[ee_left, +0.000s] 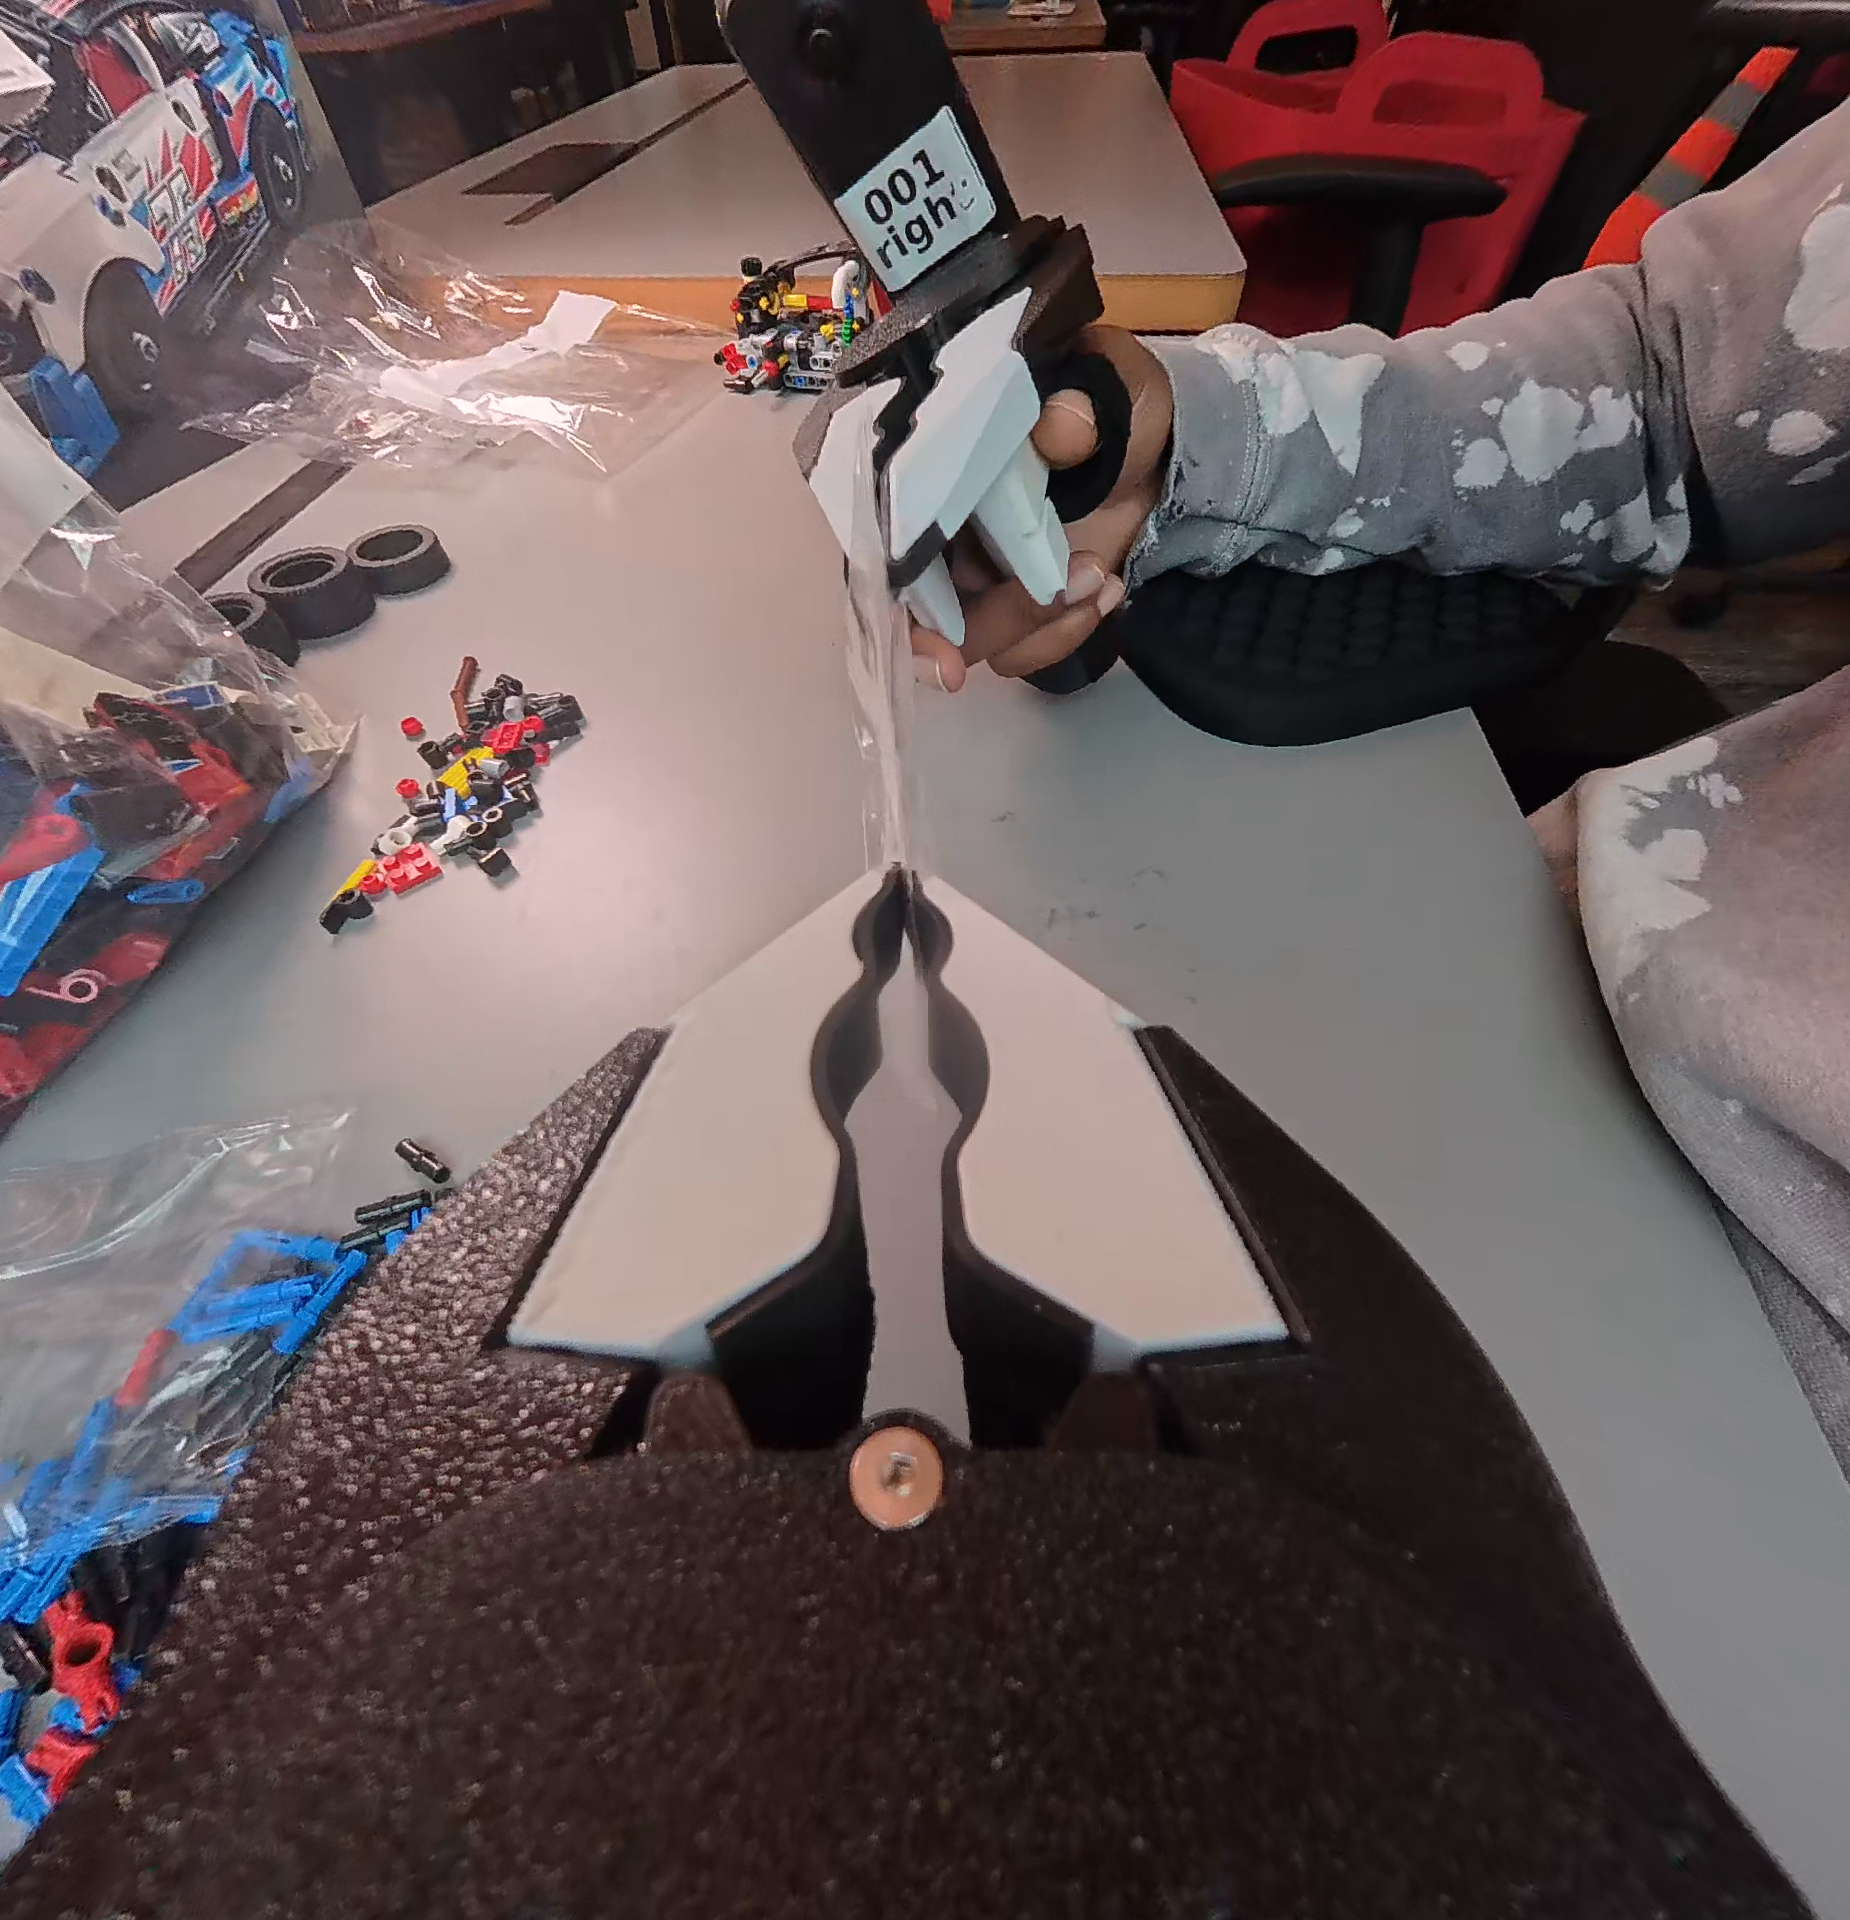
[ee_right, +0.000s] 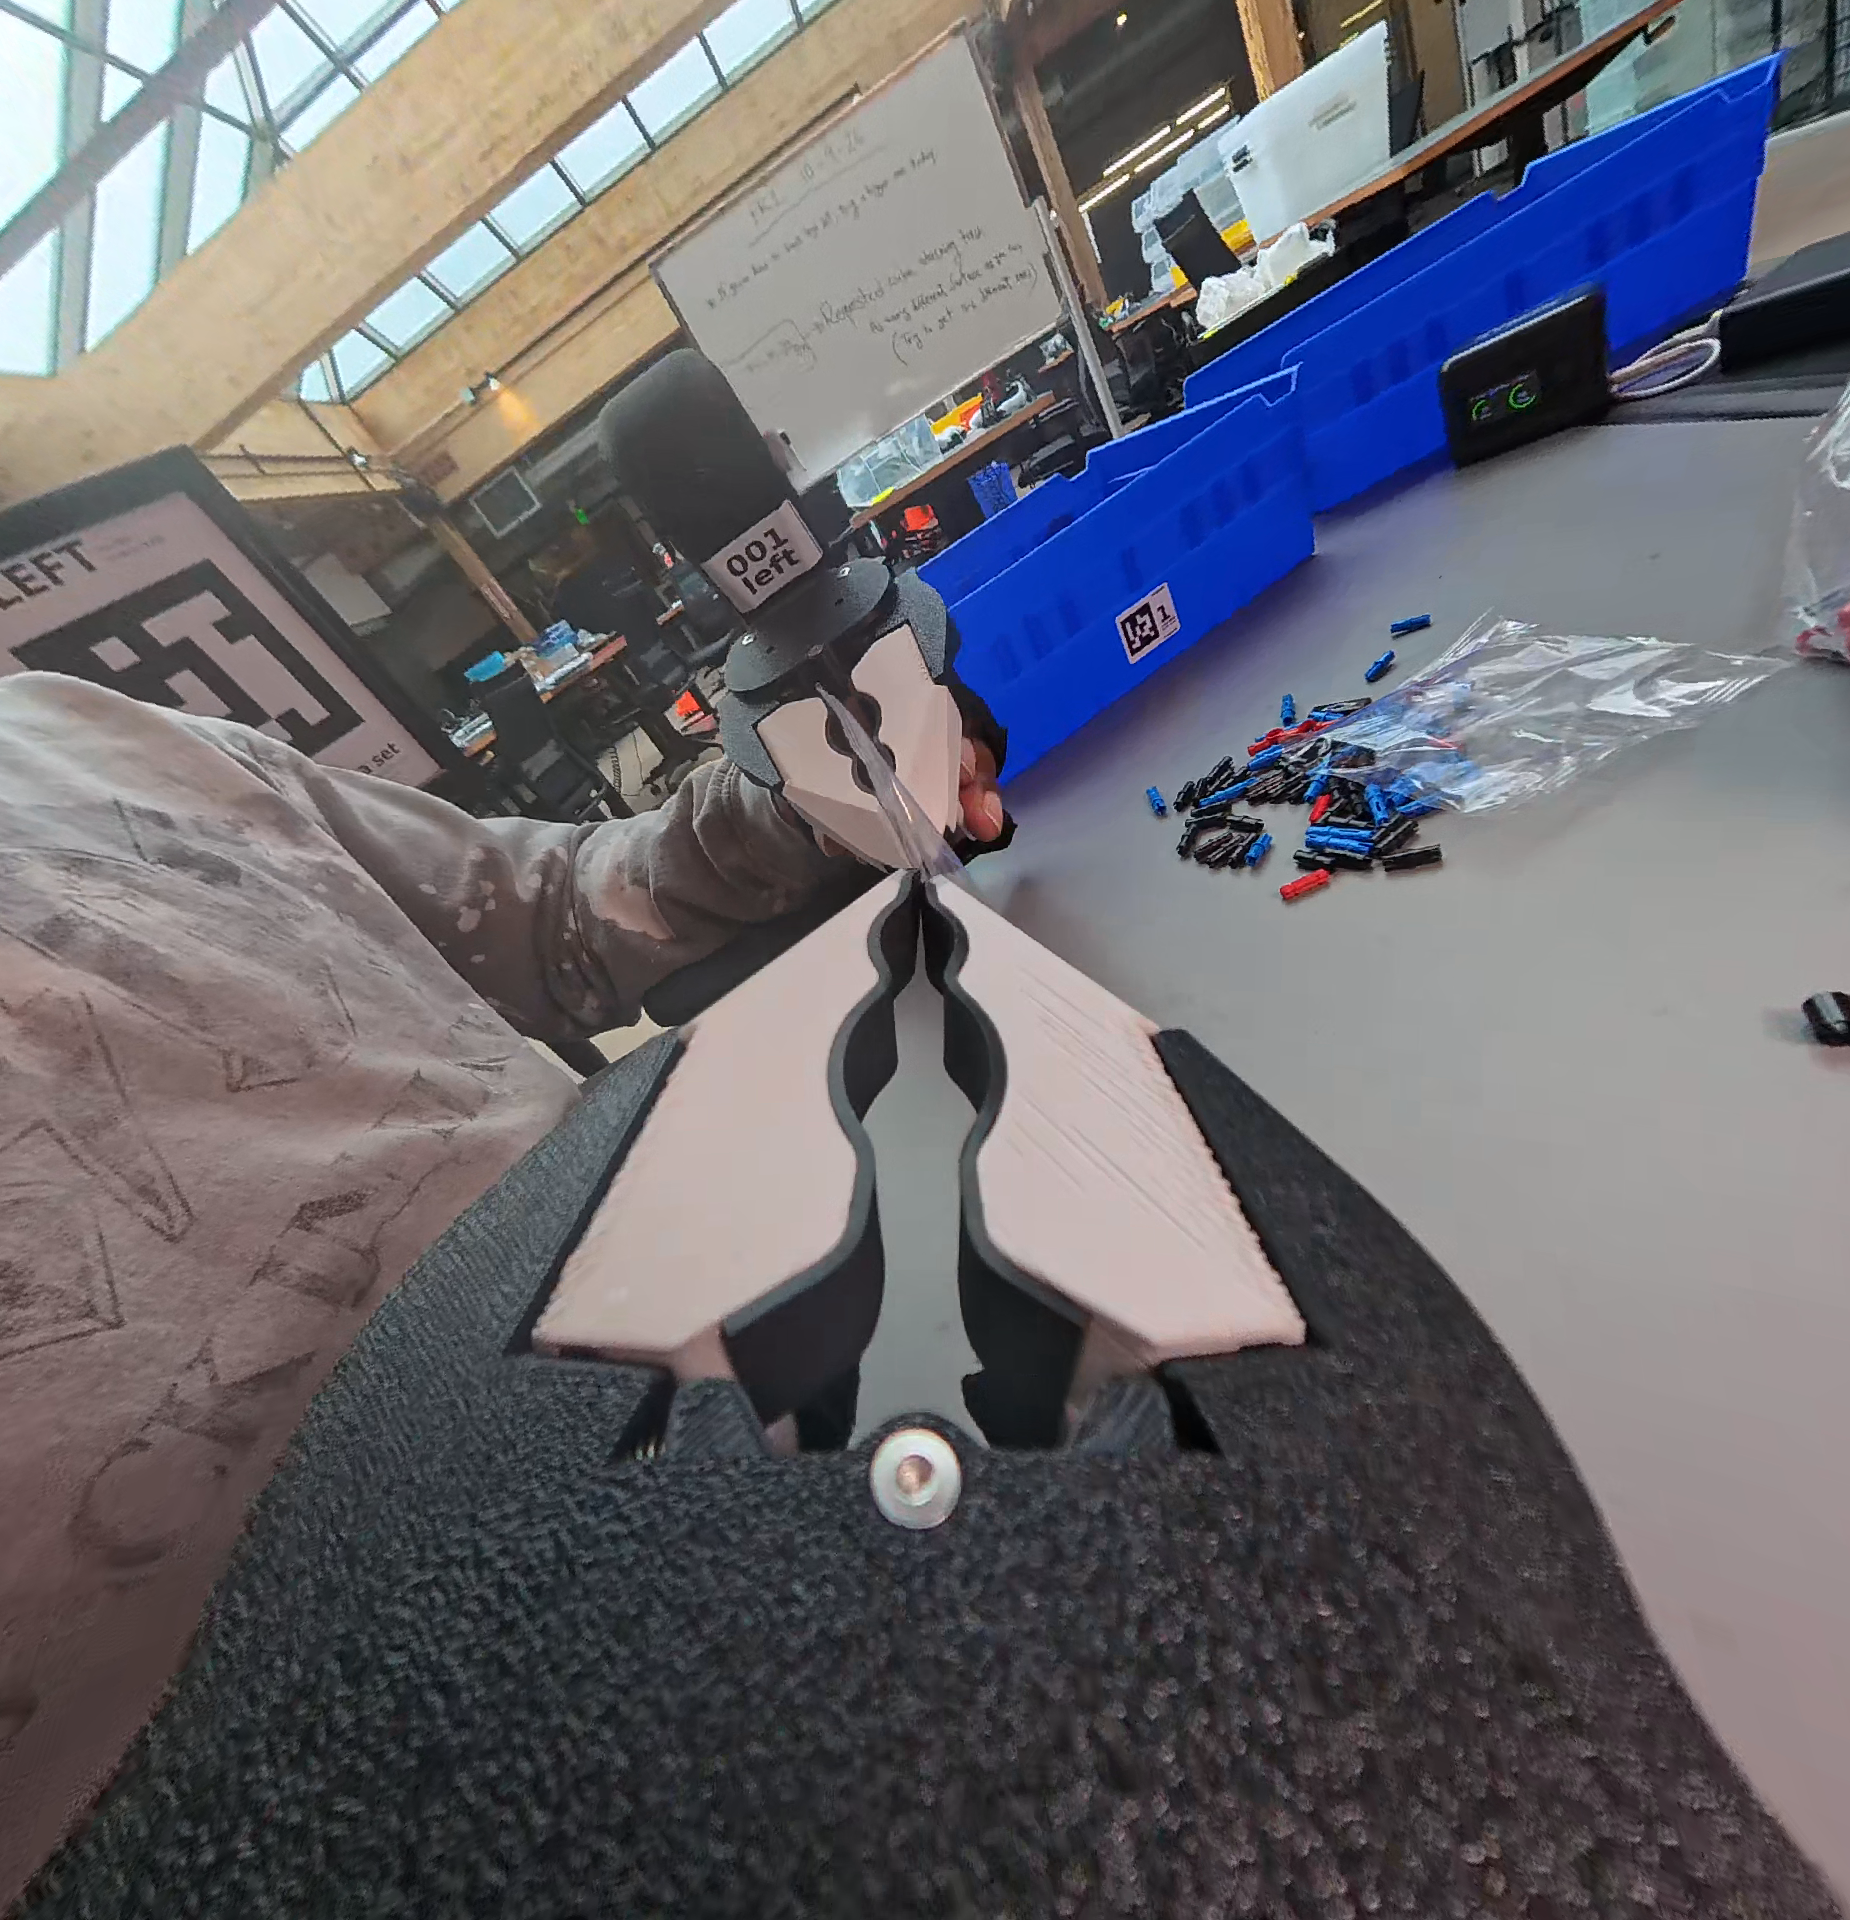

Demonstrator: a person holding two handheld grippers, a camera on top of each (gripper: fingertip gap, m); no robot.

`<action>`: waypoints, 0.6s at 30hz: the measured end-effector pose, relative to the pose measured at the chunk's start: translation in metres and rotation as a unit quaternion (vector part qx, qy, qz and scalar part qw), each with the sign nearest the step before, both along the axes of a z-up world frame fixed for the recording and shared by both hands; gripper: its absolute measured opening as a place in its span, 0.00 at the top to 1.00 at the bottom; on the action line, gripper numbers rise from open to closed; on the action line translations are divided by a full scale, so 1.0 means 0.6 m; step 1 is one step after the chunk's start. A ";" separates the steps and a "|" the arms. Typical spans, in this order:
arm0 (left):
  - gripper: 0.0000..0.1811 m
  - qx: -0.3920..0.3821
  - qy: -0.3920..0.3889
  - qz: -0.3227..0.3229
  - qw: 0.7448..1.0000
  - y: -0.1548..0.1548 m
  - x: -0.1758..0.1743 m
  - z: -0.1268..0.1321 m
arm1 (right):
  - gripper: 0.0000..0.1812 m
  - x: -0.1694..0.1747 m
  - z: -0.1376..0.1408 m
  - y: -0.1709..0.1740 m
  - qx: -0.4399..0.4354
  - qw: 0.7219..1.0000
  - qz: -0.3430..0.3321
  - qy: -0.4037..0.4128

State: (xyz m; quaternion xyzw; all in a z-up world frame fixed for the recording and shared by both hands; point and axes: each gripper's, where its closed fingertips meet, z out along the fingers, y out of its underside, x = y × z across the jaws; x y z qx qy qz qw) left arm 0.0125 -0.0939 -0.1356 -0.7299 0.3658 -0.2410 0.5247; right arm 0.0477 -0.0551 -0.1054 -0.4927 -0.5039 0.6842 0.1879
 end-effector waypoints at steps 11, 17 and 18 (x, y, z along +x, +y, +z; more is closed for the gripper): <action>1.00 0.007 -0.020 0.013 1.000 0.005 -0.008 0.011 | 0.97 -0.005 -0.003 0.000 0.065 0.997 -0.027 0.009; 1.00 0.003 -0.027 0.033 0.999 0.014 -0.016 0.009 | 0.94 -0.015 -0.005 -0.019 0.198 0.978 -0.051 0.033; 1.00 0.002 -0.026 0.042 0.999 0.018 -0.019 0.008 | 0.93 -0.014 -0.006 -0.024 0.212 0.976 -0.047 0.036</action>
